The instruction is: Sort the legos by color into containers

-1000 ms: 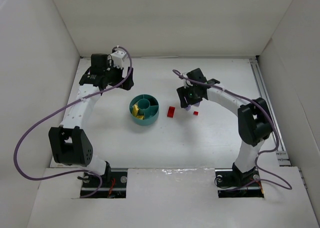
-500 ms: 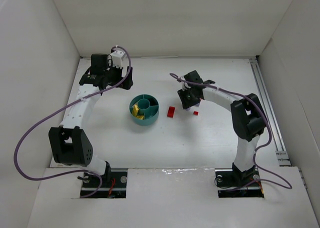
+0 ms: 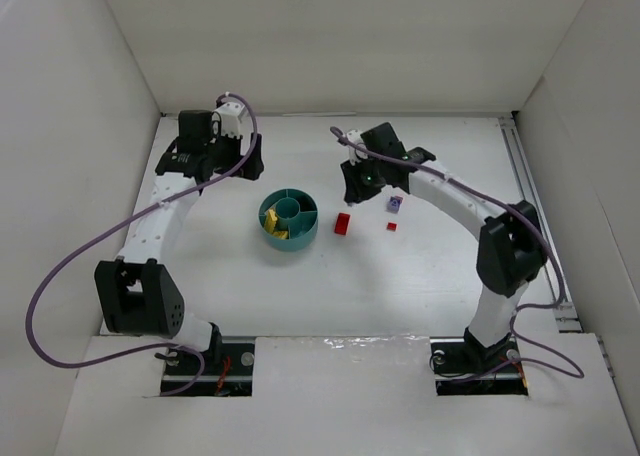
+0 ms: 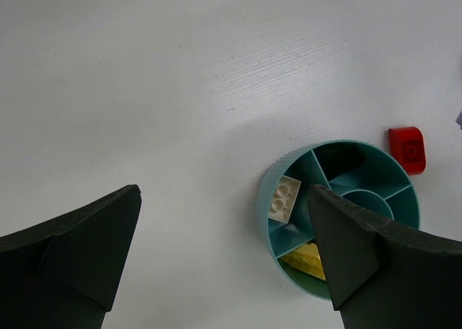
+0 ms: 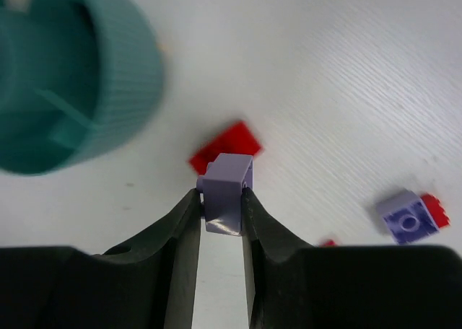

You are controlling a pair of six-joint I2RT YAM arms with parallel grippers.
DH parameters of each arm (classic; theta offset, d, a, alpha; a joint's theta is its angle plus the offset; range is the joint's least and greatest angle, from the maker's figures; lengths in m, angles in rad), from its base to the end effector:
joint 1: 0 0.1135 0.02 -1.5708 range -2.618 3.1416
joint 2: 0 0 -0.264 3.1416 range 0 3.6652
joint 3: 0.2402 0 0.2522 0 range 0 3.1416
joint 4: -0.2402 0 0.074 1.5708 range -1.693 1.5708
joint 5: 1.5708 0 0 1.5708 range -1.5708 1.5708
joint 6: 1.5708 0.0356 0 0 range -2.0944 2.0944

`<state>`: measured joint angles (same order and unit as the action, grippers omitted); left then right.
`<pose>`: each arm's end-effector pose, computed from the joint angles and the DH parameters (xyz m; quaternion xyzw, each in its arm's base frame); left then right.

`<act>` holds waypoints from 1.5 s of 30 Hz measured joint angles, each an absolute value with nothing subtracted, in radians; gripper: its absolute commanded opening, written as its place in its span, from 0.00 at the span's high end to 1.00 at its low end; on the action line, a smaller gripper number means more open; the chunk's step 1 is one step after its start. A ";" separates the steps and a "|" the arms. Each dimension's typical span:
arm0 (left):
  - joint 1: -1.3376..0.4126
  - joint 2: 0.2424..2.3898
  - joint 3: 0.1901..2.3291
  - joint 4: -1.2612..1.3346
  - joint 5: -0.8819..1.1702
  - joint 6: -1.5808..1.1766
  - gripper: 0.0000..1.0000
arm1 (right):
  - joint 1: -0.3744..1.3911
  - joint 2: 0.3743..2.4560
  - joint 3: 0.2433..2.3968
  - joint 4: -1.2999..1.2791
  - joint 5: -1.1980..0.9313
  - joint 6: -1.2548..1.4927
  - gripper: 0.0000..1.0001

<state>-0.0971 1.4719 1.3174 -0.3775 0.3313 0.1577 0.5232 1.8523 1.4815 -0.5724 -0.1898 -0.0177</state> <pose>0.3353 -0.0443 0.3432 0.1900 0.8389 -0.1283 0.4937 0.3495 0.2094 0.2461 -0.2812 0.9047 0.1641 0.2750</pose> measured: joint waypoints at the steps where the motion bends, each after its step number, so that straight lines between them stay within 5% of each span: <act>1: -0.095 1.465 1.314 -0.379 0.331 0.155 0.01 | 0.542 1.829 1.501 -0.575 -0.214 -0.007 0.91; 9: -0.089 1.429 1.301 -0.371 0.329 0.147 0.01 | 0.658 1.634 1.536 -0.557 -0.411 0.067 0.93; 26: -0.089 1.418 1.298 -0.370 0.327 0.129 0.01 | 0.683 1.670 1.455 -0.381 -0.493 0.602 1.00; 45: -0.089 1.303 1.216 -0.387 0.272 0.121 0.01 | 0.777 1.676 1.409 -0.380 -0.106 1.017 1.00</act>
<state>-0.0895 1.3025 1.2156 -0.3866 0.2722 0.1215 0.7769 1.6760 1.4090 -0.3801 -0.1062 1.0168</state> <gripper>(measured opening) 0.993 0.308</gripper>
